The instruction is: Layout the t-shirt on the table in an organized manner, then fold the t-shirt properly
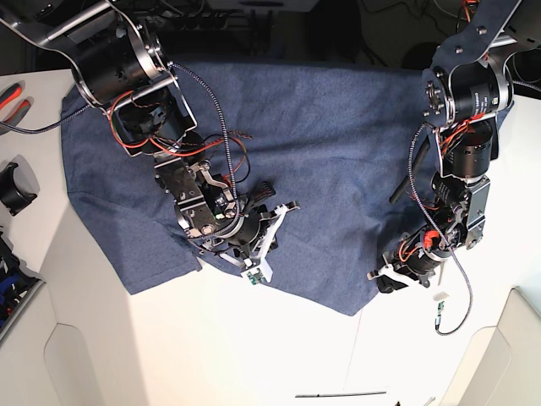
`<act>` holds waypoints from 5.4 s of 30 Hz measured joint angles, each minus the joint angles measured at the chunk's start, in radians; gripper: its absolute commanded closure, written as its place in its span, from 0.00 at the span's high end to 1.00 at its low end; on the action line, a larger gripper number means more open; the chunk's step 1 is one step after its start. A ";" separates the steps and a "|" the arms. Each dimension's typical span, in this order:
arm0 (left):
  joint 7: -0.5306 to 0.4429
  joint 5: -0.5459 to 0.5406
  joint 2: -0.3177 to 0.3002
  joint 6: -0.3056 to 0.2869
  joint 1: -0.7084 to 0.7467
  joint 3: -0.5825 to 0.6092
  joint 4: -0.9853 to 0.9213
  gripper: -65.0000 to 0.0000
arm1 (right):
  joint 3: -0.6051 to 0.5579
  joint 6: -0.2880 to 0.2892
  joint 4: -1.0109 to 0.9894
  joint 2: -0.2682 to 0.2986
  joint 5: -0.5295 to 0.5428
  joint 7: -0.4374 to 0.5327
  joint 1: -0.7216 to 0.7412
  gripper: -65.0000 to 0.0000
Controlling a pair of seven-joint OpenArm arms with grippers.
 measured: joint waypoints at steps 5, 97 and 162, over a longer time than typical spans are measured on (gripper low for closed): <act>0.000 0.000 0.000 0.000 0.000 0.000 0.000 0.25 | 0.000 0.000 0.000 0.000 0.000 0.000 0.000 0.00; 0.126 0.163 0.013 -0.275 0.053 0.351 0.016 0.24 | 0.000 0.000 0.000 0.000 0.000 0.000 0.000 0.00; -0.191 0.309 0.039 0.213 0.025 0.333 -0.076 0.00 | 0.000 0.006 0.000 0.011 0.001 0.000 0.000 0.00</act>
